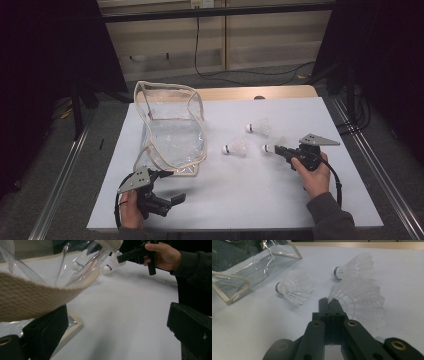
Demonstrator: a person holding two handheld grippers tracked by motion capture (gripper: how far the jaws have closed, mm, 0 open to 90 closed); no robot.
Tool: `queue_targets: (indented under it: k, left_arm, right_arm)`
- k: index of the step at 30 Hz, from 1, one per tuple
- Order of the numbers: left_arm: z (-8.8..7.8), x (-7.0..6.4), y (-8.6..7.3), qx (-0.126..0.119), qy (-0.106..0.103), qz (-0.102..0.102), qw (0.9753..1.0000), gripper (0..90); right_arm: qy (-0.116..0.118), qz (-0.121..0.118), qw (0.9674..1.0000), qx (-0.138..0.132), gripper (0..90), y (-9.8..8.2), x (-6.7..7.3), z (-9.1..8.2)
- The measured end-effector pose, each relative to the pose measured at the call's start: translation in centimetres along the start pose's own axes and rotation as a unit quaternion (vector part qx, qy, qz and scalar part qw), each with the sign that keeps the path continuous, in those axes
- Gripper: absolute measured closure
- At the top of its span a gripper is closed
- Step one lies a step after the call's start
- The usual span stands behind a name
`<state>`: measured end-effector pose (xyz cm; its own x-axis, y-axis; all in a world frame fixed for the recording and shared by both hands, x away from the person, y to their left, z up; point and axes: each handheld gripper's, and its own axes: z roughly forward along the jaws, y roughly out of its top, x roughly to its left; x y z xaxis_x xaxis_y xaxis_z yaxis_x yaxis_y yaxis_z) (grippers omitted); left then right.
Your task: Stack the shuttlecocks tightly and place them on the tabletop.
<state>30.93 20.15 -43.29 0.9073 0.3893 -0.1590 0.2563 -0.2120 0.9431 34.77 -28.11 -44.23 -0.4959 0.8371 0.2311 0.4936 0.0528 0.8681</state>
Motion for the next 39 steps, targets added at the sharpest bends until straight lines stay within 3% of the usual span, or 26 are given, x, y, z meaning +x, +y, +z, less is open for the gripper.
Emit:
queue_targets:
  k: [12, 39]
  left_arm:
    - [0.0, 0.0, 0.0, 0.0, 0.0, 0.0, 1.0, 3.6]
    - [0.0, 0.0, 0.0, 0.0, -0.001, 0.0, 1.0, 3.5]
  right_arm:
    - [0.003, 0.001, 1.0, -0.009, 90.0, 1.1, 0.5, 0.7]
    - [0.008, 0.003, 0.9999, -0.013, 90.0, 1.5, 1.2, 2.0]
